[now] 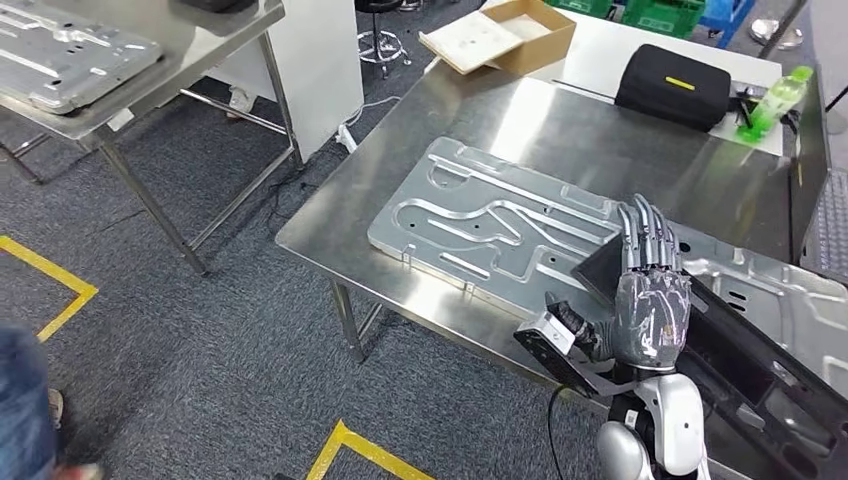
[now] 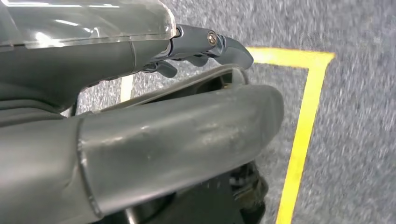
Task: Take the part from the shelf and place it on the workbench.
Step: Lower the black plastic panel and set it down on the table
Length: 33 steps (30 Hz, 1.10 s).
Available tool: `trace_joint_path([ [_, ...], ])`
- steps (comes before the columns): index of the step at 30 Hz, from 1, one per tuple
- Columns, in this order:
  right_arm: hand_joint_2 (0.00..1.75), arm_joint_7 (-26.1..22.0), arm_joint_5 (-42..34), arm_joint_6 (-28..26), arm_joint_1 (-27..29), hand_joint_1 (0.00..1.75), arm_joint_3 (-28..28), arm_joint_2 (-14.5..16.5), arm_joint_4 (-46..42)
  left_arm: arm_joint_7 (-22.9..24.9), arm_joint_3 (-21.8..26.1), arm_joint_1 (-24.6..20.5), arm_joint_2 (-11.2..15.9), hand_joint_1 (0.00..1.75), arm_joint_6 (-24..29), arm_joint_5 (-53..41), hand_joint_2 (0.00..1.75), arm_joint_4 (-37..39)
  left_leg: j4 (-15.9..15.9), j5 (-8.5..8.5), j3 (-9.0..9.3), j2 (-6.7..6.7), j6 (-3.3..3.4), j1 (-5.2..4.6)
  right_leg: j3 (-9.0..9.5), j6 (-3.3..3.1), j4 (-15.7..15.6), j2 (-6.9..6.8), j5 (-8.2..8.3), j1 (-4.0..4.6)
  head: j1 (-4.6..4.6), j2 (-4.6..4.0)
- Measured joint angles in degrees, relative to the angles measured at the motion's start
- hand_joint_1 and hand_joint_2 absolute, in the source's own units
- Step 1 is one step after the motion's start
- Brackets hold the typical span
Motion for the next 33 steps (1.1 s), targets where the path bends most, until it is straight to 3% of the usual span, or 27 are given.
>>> trace_joint_path([
  [1,0.0,0.0,0.0,0.0,0.1,0.0,-0.1,0.0,0.0,0.0,0.0,-0.1,0.0,0.0,0.0,0.0,0.0,0.0,0.0,0.1,-0.06,-0.63,0.16,-0.01,-1.57,0.18,3.5,1.75,-1.83,-0.15,0.01,0.0],
  [2,0.0,0.0,0.0,0.0,0.2,0.0,-0.1,0.0,0.0,0.0,0.0,-0.2,0.0,0.0,0.0,0.0,0.0,0.0,0.0,0.17,-0.14,-1.33,0.27,-0.02,-3.41,0.27,7.2,2.67,-3.43,-0.2,0.0,0.0],
  [3,0.0,0.0,0.0,0.0,0.3,0.0,-0.2,0.0,0.1,0.0,0.0,-0.2,0.0,0.0,0.0,0.0,0.0,0.0,0.0,0.21,-0.2,-2.1,0.33,-0.05,-4.89,0.34,10.0,3.12,-4.27,-0.24,-0.01,0.0],
  [4,0.0,0.0,0.0,0.1,0.3,0.0,-0.2,0.0,0.1,0.0,0.0,-0.2,0.0,0.0,0.0,0.0,0.0,0.0,0.1,0.22,-0.23,-2.9,0.34,-0.07,-5.55,0.35,11.0,3.33,-4.0,-0.26,-0.01,0.0],
  [5,0.0,0.0,0.0,0.1,0.3,0.0,-0.3,0.0,0.1,0.0,0.0,-0.2,0.0,0.0,0.0,0.0,0.0,0.0,0.2,0.23,-0.23,-3.7,0.32,-0.07,-5.22,0.3,10.1,3.52,-2.7,-0.3,-0.01,0.0],
  [6,0.0,0.0,0.0,0.1,0.3,0.0,-0.3,0.0,0.1,0.0,0.0,-0.1,0.0,0.0,0.0,0.0,0.0,0.0,0.3,0.23,-0.21,-4.51,0.29,-0.06,-3.88,0.2,7.1,4.01,-0.6,-0.38,-0.01,0.0],
  [8,0.0,0.0,0.0,0.1,0.3,0.0,-0.3,0.0,0.1,0.0,0.0,-0.2,-0.1,0.0,0.0,0.0,0.0,0.0,0.5,0.29,-0.34,-6.05,0.01,-0.04,-0.64,-0.13,-0.2,6.87,2.72,-0.62,0.0,0.0],
  [10,0.0,-0.1,0.0,0.1,0.3,0.0,-0.3,0.0,0.0,0.0,0.0,-0.3,-0.1,0.0,0.0,0.0,0.0,0.0,0.7,0.53,-0.79,-7.42,-0.66,0.13,0.8,-0.36,-3.8,8.83,3.6,-0.58,0.01,0.0],
  [11,0.0,-0.2,0.0,0.2,0.3,0.0,-0.3,0.0,0.0,0.0,0.0,-0.2,-0.1,0.0,0.1,0.1,0.0,0.0,0.6,0.71,-1.02,-8.13,-1.11,0.24,0.87,-0.5,-4.1,8.56,3.63,-0.45,0.01,0.0],
  [12,0.0,-0.2,0.0,0.2,0.2,0.0,-0.3,0.0,0.0,0.0,0.0,-0.2,-0.1,0.0,0.1,0.1,0.44,0.0,0.5,0.83,-1.21,-8.56,-1.5,0.36,0.98,-0.79,-4.3,7.77,3.84,-0.48,0.02,0.0],
  [13,0.0,-0.2,0.0,0.2,0.2,0.0,-0.3,0.0,0.0,0.0,0.0,-0.1,-0.1,0.0,0.1,0.2,0.87,0.0,0.7,0.64,-1.42,-7.96,-1.8,0.33,1.19,-1.13,-4.7,6.99,4.05,-0.54,0.01,0.0],
  [15,0.0,-0.3,0.0,0.2,0.1,0.0,-0.3,0.1,0.0,0.0,0.0,-0.1,-0.1,0.0,0.2,0.2,1.75,0.0,3.7,-1.44,-2.88,-4.92,-2.26,0.17,1.59,-1.9,-5.5,5.19,4.42,-0.7,-0.09,0.0],
  [17,0.0,-0.3,0.0,0.3,0.2,0.0,-0.3,0.2,0.0,0.0,0.0,-0.3,-0.1,0.0,0.2,0.2,1.75,0.0,10.4,-5.12,-6.04,-2.18,-2.66,0.28,1.64,-2.27,-5.6,3.27,4.37,-0.46,-0.17,0.0],
  [19,0.0,-0.3,0.0,0.3,0.2,0.0,-0.3,0.3,0.0,0.0,0.0,-0.3,-0.1,0.0,0.2,0.2,1.75,0.0,15.5,-6.72,-8.27,-1.46,-3.05,0.54,1.64,-2.31,-5.6,1.32,4.24,-0.33,-0.17,0.0],
  [20,0.0,-0.3,0.0,0.3,0.2,0.0,-0.3,0.3,0.0,0.0,0.0,-0.3,-0.1,0.0,0.3,0.2,1.75,0.0,15.1,-6.0,-7.92,-1.19,-3.21,0.63,1.66,-2.26,-5.5,0.43,4.16,-0.32,-0.17,0.0],
  [22,0.0,-0.3,0.0,0.2,0.2,0.0,-0.3,0.3,0.0,0.0,0.0,-0.2,-0.1,0.0,0.4,0.2,1.75,0.0,8.5,-2.69,-4.17,0.46,-3.26,0.7,1.81,-1.95,-5.3,-1.13,3.85,-0.32,-0.17,0.0],
  [24,0.0,-0.3,0.0,0.2,0.2,0.0,-0.3,0.3,0.0,0.0,0.0,-0.4,-0.1,0.0,0.5,0.2,1.75,0.0,2.1,-0.72,-0.72,2.75,-2.77,0.34,1.89,-1.39,-4.9,-2.41,3.37,-0.03,-0.12,0.0],
  [25,0.0,-0.4,0.0,0.2,0.1,0.0,-0.3,0.3,0.0,0.0,0.0,-0.4,-0.1,0.0,0.5,0.2,1.75,0.0,0.8,-0.6,-0.1,3.33,-2.42,0.15,1.94,-1.12,-4.7,-2.96,3.2,0.14,-0.08,0.0],
  [27,0.0,-0.4,0.0,0.2,0.0,0.0,-0.3,0.4,0.0,0.0,0.0,-0.4,-0.1,0.0,0.6,0.2,1.75,0.0,0.5,-0.6,-0.23,2.3,-1.65,-0.06,2.12,-0.62,-4.7,-4.04,3.04,0.19,0.02,0.0],
  [28,0.0,-0.4,0.0,0.2,-0.1,0.0,-0.3,0.4,0.0,0.0,0.0,-0.3,-0.1,0.0,0.6,0.2,1.75,0.0,0.3,-0.47,-0.19,1.65,-1.3,-0.04,2.21,-0.27,-4.5,-3.86,2.76,0.02,-0.01,0.0],
  [30,0.0,-0.4,0.0,0.2,-0.1,0.0,-0.3,0.5,0.0,0.0,0.0,-0.2,-0.1,0.0,0.7,0.2,1.75,0.0,-0.1,-0.1,-0.04,0.37,-0.63,0.17,1.22,0.31,-1.9,-1.21,0.78,-0.36,0.01,0.0],
  [32,0.0,-0.4,0.0,0.1,0.0,0.0,-0.3,0.5,0.0,0.0,0.0,-0.5,-0.1,0.0,0.8,0.2,1.75,0.0,-0.2,0.09,-0.04,-0.96,-0.26,0.28,-2.07,0.58,4.9,2.17,-2.74,-0.55,0.03,0.0],
  [33,0.0,-0.4,0.0,0.1,0.2,0.0,-0.3,0.5,0.0,0.0,0.0,-0.6,-0.1,0.0,0.8,0.3,1.75,0.0,-0.2,0.13,-0.07,-1.72,-0.18,0.26,-3.93,0.64,8.5,2.9,-4.05,-0.56,0.03,0.0],
])
